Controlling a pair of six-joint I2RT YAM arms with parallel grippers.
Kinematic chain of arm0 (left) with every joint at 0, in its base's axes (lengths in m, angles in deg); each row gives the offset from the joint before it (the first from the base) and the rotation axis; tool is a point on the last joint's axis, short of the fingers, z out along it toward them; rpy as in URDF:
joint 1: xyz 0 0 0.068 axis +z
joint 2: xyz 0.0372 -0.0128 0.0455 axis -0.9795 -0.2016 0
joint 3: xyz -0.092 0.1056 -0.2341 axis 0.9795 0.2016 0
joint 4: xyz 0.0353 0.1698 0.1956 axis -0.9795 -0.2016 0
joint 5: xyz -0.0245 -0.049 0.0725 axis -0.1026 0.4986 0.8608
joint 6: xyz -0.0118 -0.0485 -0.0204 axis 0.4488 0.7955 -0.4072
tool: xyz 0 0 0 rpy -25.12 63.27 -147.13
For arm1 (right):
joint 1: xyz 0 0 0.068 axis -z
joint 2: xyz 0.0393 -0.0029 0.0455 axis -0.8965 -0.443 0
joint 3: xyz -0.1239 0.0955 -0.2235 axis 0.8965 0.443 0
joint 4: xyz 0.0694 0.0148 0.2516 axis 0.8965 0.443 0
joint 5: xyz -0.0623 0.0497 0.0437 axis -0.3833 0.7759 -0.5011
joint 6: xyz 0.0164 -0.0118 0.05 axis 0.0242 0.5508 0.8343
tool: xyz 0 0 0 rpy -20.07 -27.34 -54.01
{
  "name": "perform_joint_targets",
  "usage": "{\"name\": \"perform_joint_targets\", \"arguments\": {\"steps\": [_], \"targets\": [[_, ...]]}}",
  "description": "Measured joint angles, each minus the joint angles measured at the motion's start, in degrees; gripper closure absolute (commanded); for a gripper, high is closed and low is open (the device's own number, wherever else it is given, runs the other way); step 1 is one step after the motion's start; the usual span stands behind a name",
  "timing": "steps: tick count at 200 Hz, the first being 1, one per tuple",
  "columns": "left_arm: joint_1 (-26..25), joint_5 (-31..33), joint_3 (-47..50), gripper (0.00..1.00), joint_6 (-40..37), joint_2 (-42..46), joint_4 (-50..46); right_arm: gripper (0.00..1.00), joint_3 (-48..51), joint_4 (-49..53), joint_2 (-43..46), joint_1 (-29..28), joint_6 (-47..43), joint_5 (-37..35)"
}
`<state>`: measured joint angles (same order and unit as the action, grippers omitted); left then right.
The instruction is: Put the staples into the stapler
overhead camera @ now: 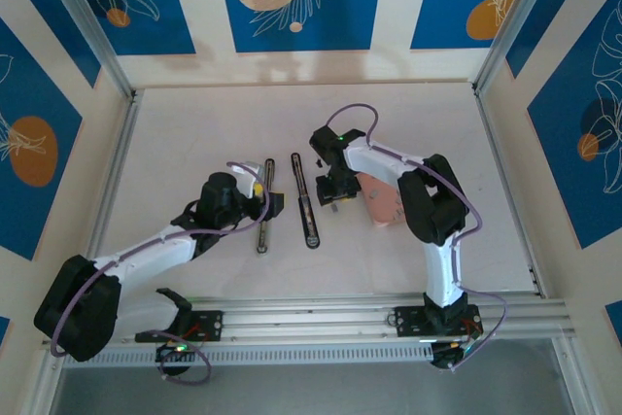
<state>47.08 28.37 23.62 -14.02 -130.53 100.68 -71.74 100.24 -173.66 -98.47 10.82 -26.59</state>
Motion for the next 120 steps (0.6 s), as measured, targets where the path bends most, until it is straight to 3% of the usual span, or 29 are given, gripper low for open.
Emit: {"name": "perform_joint_targets", "arguments": {"steps": [120], "targets": [[0.2, 0.0, 0.0, 0.27, -0.1, 0.1, 0.0, 0.73, -1.2, 0.8, -3.8, -0.2, -0.2, 0.0]]}}
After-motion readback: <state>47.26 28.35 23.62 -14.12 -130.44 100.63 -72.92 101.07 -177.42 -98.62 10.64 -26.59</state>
